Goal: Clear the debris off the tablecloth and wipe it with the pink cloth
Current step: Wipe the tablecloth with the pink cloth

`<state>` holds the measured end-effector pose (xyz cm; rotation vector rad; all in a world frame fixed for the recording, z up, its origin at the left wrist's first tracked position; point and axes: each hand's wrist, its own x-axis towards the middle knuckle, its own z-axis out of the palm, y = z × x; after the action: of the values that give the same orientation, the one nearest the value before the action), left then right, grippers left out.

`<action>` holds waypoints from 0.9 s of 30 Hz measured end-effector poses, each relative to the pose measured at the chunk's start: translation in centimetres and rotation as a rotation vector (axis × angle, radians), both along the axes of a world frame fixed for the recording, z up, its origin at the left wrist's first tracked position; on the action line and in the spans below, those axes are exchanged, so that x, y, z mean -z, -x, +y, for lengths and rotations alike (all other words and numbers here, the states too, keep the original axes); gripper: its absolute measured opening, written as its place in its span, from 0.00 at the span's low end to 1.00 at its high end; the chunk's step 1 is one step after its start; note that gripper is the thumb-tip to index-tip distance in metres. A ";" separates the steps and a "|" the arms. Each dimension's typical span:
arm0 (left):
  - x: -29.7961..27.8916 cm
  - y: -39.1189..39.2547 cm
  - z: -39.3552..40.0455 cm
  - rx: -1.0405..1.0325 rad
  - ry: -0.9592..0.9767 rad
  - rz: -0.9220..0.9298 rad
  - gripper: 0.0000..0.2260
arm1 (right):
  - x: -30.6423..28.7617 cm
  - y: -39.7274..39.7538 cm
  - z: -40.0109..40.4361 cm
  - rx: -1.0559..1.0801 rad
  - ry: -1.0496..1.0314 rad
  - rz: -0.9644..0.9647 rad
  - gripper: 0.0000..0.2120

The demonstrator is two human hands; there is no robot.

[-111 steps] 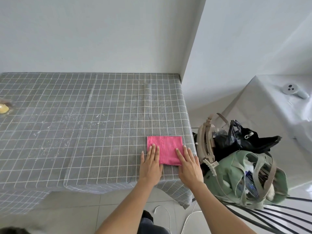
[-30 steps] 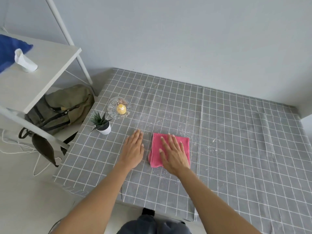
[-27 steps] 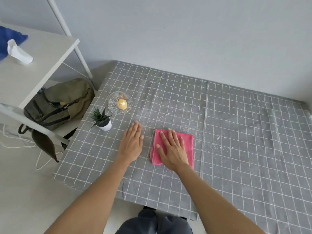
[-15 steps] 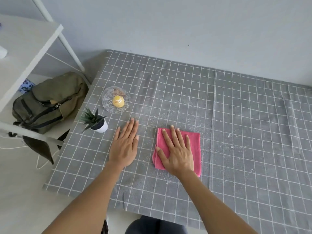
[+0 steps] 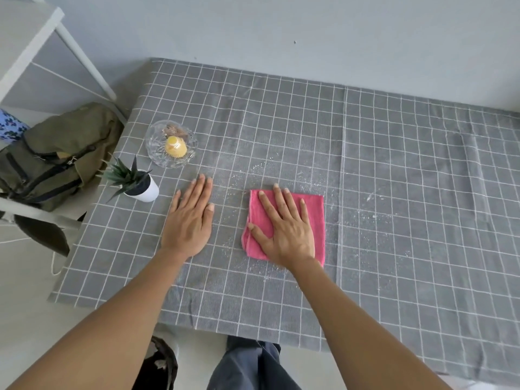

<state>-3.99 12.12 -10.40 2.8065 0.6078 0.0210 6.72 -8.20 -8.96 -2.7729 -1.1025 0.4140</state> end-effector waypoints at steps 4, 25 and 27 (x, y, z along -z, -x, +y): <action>0.1 0.1 0.0 0.006 0.001 0.009 0.24 | 0.2 -1.0 -1.7 0.079 0.004 -0.018 0.35; 0.4 5.3 4.4 0.158 0.043 -0.003 0.25 | 0.0 3.4 3.7 0.837 -0.065 0.078 0.32; 0.4 5.7 4.6 0.164 0.015 -0.004 0.25 | -0.3 4.9 5.3 0.612 -0.031 0.074 0.31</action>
<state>-9.73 16.72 -10.77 2.8310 0.3731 -0.0103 1.80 -2.88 -8.70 -2.8447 -0.2064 0.4035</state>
